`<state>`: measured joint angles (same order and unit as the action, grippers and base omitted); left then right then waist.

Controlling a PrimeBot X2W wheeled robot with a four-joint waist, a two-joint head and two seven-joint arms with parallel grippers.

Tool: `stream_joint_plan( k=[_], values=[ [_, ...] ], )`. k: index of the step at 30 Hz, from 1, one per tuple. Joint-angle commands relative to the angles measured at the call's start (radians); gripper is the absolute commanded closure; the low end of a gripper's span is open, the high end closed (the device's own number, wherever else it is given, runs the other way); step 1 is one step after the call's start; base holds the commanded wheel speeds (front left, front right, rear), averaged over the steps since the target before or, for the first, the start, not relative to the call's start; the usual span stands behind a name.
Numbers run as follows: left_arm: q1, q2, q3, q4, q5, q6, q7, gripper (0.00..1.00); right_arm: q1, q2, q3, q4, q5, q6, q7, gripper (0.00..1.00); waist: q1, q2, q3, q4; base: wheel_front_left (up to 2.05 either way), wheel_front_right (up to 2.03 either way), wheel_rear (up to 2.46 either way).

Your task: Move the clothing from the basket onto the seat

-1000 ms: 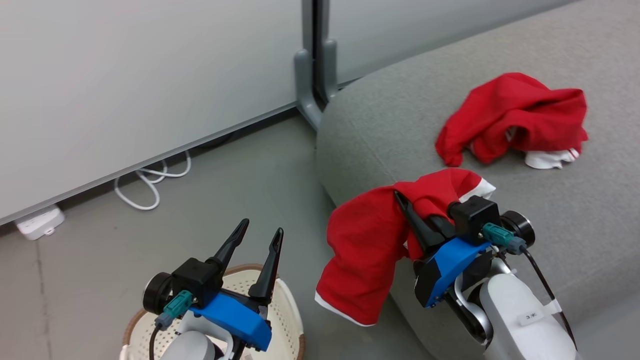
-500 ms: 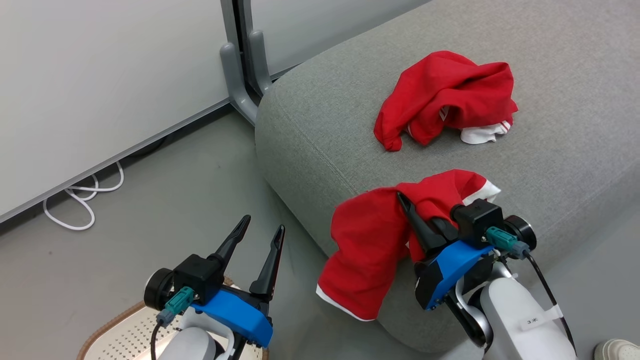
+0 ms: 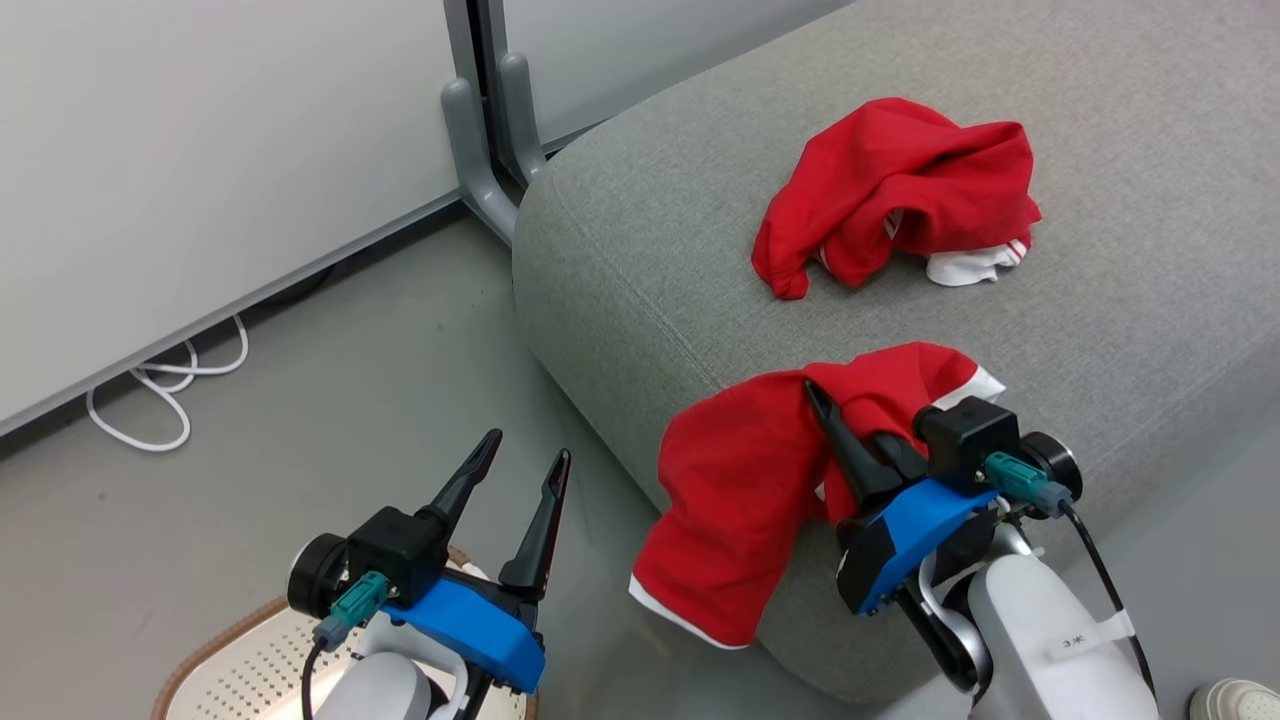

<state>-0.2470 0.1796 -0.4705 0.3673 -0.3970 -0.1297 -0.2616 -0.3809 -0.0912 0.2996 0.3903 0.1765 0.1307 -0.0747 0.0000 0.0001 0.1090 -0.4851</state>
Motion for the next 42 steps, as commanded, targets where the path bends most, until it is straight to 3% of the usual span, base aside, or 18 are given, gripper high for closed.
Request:
stream_joint_plan(
  k=[1, 9, 13, 27, 32, 42],
  values=[
    [-0.020, 0.007, 0.000, -0.004, 0.001, -0.001, -0.005, 0.00, -0.009, 0.006, -0.007, -0.008, 0.001, 0.000, 0.000, 1.00, 0.0000, -0.0001, 0.014, 0.007, 0.00, 0.00, 0.00],
    [-0.054, 0.041, -0.001, -0.030, 0.022, -0.001, -0.005, 0.00, -0.149, -0.007, -0.090, -0.023, 0.037, 0.000, 0.057, 1.00, 0.0000, -0.0001, 0.104, 0.024, 0.00, 0.00, 0.00],
    [-0.097, 0.072, -0.016, -0.042, 0.028, -0.001, -0.005, 0.00, -0.272, -0.044, -0.159, -0.026, 0.025, 0.000, 0.090, 1.00, 0.0000, -0.0001, 0.175, 0.045, 0.00, 0.00, 0.00],
    [-0.255, 0.165, -0.019, -0.153, 0.058, -0.001, -0.005, 0.00, -0.624, -0.248, -0.514, -0.008, -0.041, 0.000, 0.152, 1.00, 0.0000, -0.0001, 0.472, 0.153, 0.00, 0.00, 0.00],
    [-0.291, 0.180, -0.039, -0.196, 0.068, -0.001, -0.005, 0.00, -0.630, -0.276, -0.628, 0.048, -0.046, 0.000, 0.098, 1.00, 0.0000, -0.0001, 0.546, 0.203, 0.00, 0.00, 0.00],
    [-0.335, 0.176, -0.046, -0.224, 0.074, -0.001, -0.005, 0.00, -0.574, -0.252, -0.694, 0.256, -0.076, 0.000, 0.005, 1.00, 0.0000, -0.0001, 0.594, 0.254, 0.00, 0.00, 0.00]
  ],
)
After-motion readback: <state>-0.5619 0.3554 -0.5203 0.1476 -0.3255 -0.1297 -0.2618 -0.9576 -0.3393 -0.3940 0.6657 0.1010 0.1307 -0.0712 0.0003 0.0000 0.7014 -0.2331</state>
